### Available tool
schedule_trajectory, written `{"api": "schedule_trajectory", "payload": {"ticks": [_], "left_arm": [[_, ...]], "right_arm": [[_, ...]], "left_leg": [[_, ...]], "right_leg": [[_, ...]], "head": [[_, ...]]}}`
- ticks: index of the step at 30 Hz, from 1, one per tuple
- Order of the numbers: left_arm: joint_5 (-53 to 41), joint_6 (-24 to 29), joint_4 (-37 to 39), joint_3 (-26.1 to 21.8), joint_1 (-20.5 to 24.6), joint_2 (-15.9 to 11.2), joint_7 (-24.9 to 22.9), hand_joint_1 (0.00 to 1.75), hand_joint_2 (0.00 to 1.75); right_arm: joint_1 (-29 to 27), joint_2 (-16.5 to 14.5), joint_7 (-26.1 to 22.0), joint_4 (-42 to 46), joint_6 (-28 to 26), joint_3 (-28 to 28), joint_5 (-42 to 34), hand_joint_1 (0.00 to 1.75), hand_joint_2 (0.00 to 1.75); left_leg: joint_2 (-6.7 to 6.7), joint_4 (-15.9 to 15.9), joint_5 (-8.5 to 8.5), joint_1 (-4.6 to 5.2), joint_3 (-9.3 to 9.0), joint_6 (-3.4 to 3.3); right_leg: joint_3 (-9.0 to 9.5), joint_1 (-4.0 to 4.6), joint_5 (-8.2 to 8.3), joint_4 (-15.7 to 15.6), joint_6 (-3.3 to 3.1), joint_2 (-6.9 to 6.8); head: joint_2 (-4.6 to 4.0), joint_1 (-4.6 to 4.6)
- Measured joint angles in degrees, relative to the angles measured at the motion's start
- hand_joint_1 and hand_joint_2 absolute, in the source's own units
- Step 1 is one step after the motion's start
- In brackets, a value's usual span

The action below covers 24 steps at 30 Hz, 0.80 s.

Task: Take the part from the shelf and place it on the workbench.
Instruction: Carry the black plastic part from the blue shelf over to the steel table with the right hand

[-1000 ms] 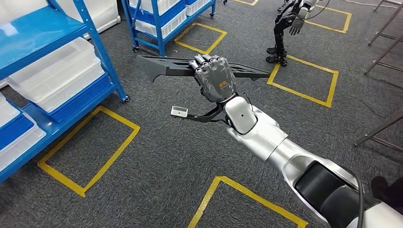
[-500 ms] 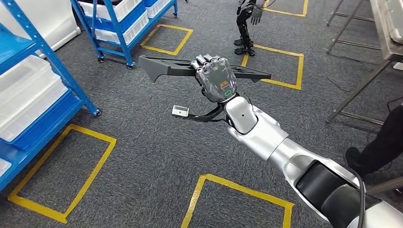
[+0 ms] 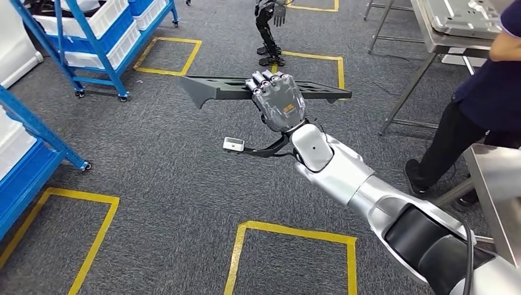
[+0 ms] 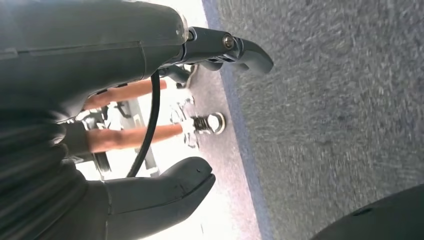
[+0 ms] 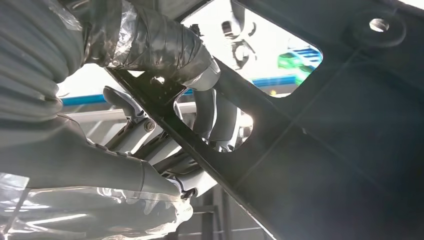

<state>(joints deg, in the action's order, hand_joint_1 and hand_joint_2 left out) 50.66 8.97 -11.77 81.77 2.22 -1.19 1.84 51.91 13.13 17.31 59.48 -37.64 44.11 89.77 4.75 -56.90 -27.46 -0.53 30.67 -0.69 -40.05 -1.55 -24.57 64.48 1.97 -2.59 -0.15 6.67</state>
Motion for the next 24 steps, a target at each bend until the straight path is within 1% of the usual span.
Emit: {"api": "schedule_trajectory", "payload": {"ticks": [1,2,3,4,5,6,7,8,9,10,11,12,13,14,15,16,17,18,19,20,21,22,23,24], "left_arm": [[0.0,0.01,0.04,-0.02,0.01,-0.01,0.0,0.0,1.75],[0.0,0.01,0.08,-0.05,0.06,-0.01,0.0,0.0,1.75],[0.02,0.02,0.11,-0.11,0.12,-0.01,0.0,0.0,1.75],[0.04,0.03,0.13,-0.2,0.21,0.02,0.0,0.0,1.75],[0.05,0.03,0.13,-0.31,0.28,0.03,0.0,0.0,1.75],[0.07,0.03,0.14,-0.4,0.3,0.04,0.0,0.0,1.75],[0.07,0.03,0.14,-0.5,0.27,0.05,0.04,0.0,1.75],[0.07,0.03,0.14,-0.58,0.27,0.06,0.09,0.0,1.75],[0.06,0.03,0.14,-0.64,0.28,0.07,0.14,0.0,1.75],[0.06,0.05,0.14,-0.7,0.31,0.08,0.19,0.0,1.75],[0.05,0.06,0.14,-0.74,0.34,0.08,0.19,0.0,1.75],[0.04,0.08,0.14,-0.75,0.31,0.08,0.2,0.0,1.75],[0.04,0.12,0.14,-0.77,0.24,0.08,0.2,0.0,1.75],[0.04,0.16,0.14,-0.78,0.15,0.08,0.2,0.0,1.75],[0.04,0.22,0.14,-0.79,-0.01,0.05,0.2,0.0,1.75],[0.04,0.31,0.14,-0.79,-0.13,0.03,0.2,0.0,1.75],[0.04,0.37,0.14,-0.79,-0.2,0.01,0.2,0.0,1.75],[0.04,0.43,0.14,-0.8,-0.19,-0.01,0.2,0.0,1.75],[0.04,0.49,0.14,-0.81,-0.06,-0.01,0.2,0.0,1.75],[0.04,0.51,0.14,-0.82,0.06,0.01,0.2,0.0,1.75],[0.04,0.54,0.13,-0.83,0.11,0.04,0.2,0.0,1.75],[0.04,0.55,0.11,-0.84,0.07,0.07,0.2,0.0,1.75],[0.04,0.58,0.1,-0.84,-0.04,0.09,0.19,0.0,1.75],[0.04,0.62,0.1,-0.84,-0.16,0.1,0.18,0.0,1.75]], "right_arm": [[0.14,0.04,0.01,-0.04,0.0,0.17,0.0,1.75,1.75],[0.25,0.08,0.01,-0.09,0.0,0.35,0.0,1.75,1.75],[0.32,0.16,0.02,-0.16,0.0,0.53,0.0,1.75,1.75],[0.39,0.34,0.04,-0.22,0.0,0.69,0.0,1.75,1.75],[0.5,0.51,0.09,-0.28,0.01,0.81,0.0,1.75,1.75],[0.7,0.67,0.19,-0.34,0.02,0.91,0.0,1.75,1.75],[0.99,0.77,0.29,-0.39,0.05,1.0,0.0,1.75,1.75],[1.3,0.77,0.33,-0.48,0.09,1.11,0.0,1.75,1.75],[1.61,0.78,0.22,-0.61,0.14,1.21,0.0,1.75,1.75],[1.84,0.77,0.01,-0.76,0.2,1.29,0.0,1.75,1.75],[2.02,0.78,-0.24,-0.93,0.27,1.33,0.0,1.75,1.75],[2.21,0.8,-0.48,-1.11,0.33,1.34,0.0,1.75,1.75],[2.5,0.86,-0.59,-1.3,0.41,1.35,0.0,1.75,1.75],[2.9,0.96,-0.57,-1.48,0.48,1.35,0.0,1.75,1.75],[3.37,1.08,-0.44,-1.67,0.55,1.38,0.0,1.75,1.75],[3.87,1.21,-0.23,-1.91,0.64,1.45,0.0,1.75,1.75],[4.31,1.38,0.03,-2.14,0.72,1.55,0.0,1.75,1.75],[4.66,1.61,0.25,-2.39,0.81,1.7,0.0,1.75,1.75],[4.96,1.96,0.42,-2.64,0.89,1.88,0.0,1.75,1.75],[5.21,2.46,0.6,-2.84,0.95,2.05,0.0,1.75,1.75],[5.57,2.9,0.79,-3.03,0.99,2.25,0.0,1.75,1.75],[6.07,3.26,0.95,-3.23,1.04,2.45,0.0,1.75,1.75],[6.65,3.48,1.06,-3.4,1.12,2.65,0.0,1.75,1.75],[7.22,3.53,1.11,-3.58,1.24,2.86,0.0,1.75,1.75]], "left_leg": [[0.52,-0.43,-0.45,0.11,0.02,0.42],[1.07,-0.76,-0.84,0.25,-0.06,0.83],[1.58,-0.88,-1.1,0.36,-0.19,1.19],[2.11,-0.88,-1.27,0.31,-0.44,1.45],[2.19,-0.98,-1.58,0.19,-0.62,1.76],[1.35,-1.65,-2.27,0.04,-0.46,1.98],[0.01,-3.49,-3.56,-0.09,0.29,2.13],[-1.69,-6.49,-5.26,-0.16,1.68,2.2],[-3.1,-10.38,-7.07,-0.14,3.61,2.15],[-3.82,-14.29,-8.45,-0.08,5.69,2.0],[-4.16,-16.92,-8.83,0.04,7.3,1.75],[-4.37,-17.73,-8.13,0.2,8.14,1.39],[-4.68,-16.24,-6.28,0.43,7.96,0.91],[-5.35,-12.86,-3.7,0.7,6.89,0.39],[-6.77,-9.12,-1.52,0.94,5.48,-0.12],[-8.14,-5.8,0.12,1.07,4.18,-0.52],[-9.18,-3.65,0.83,1.16,3.27,-0.8],[-9.67,-2.76,0.76,1.2,2.82,-1.03],[-9.19,-2.17,0.76,1.25,2.55,-1.19],[-8.48,-1.42,0.9,1.18,2.18,-1.38],[-7.7,-0.57,1.2,1.12,1.79,-1.56],[-6.87,0.27,1.56,1.06,1.42,-1.72],[-6.0,0.87,1.84,0.98,1.17,-1.83],[-5.16,1.07,1.89,1.05,1.06,-1.9]], "right_leg": [[1.33,0.14,0.56,-2.41,-0.29,-0.86],[1.95,0.35,0.55,-3.6,-0.69,-1.35],[1.94,0.66,0.24,-3.63,-1.23,-1.08],[1.89,0.63,0.21,-3.65,-1.74,-0.27],[1.92,0.63,0.19,-3.7,-2.1,0.36],[1.96,0.58,0.21,-3.76,-2.46,1.01],[2.0,0.44,0.26,-3.84,-2.79,1.71],[2.04,0.46,0.28,-3.88,-3.03,2.39],[2.04,0.58,0.27,-3.88,-3.23,3.11],[2.05,0.79,0.26,-3.87,-3.38,3.91],[2.09,1.04,0.24,-3.86,-3.46,4.76],[2.14,1.25,0.24,-3.86,-3.52,5.65],[2.22,1.41,0.24,-3.85,-3.54,6.59],[2.31,1.46,0.24,-3.85,-3.55,7.51],[2.36,1.45,0.26,-3.85,-3.52,8.33],[2.35,1.37,0.33,-3.85,-3.42,9.13],[2.22,1.2,0.45,-3.86,-3.23,9.83],[2.04,1.01,0.63,-3.94,-2.94,10.5],[1.88,0.82,0.87,-4.14,-2.56,11.21],[1.77,0.72,1.0,-4.24,-2.29,11.39],[1.6,0.84,0.79,-4.07,-2.08,10.43],[1.07,1.0,-0.01,-3.07,-1.92,8.81],[0.05,1.13,-1.41,-0.89,-1.81,6.73],[-1.38,1.16,-3.12,2.13,-1.6,4.87]], "head": [[0.0,-0.01],[0.0,-0.02],[0.0,-0.03],[0.0,-0.03],[0.0,-0.04],[0.0,-0.03],[0.0,-0.04],[0.0,-0.05],[0.0,-0.05],[0.0,-0.05],[0.0,-0.04],[0.0,-0.04],[0.0,-0.04],[0.0,-0.04],[0.0,-0.02],[0.0,-0.02],[0.0,-0.02],[0.0,-0.03],[0.0,-0.03],[0.0,-0.03],[0.0,-0.02],[0.0,-0.01],[0.0,-0.01],[0.0,-0.01]]}}
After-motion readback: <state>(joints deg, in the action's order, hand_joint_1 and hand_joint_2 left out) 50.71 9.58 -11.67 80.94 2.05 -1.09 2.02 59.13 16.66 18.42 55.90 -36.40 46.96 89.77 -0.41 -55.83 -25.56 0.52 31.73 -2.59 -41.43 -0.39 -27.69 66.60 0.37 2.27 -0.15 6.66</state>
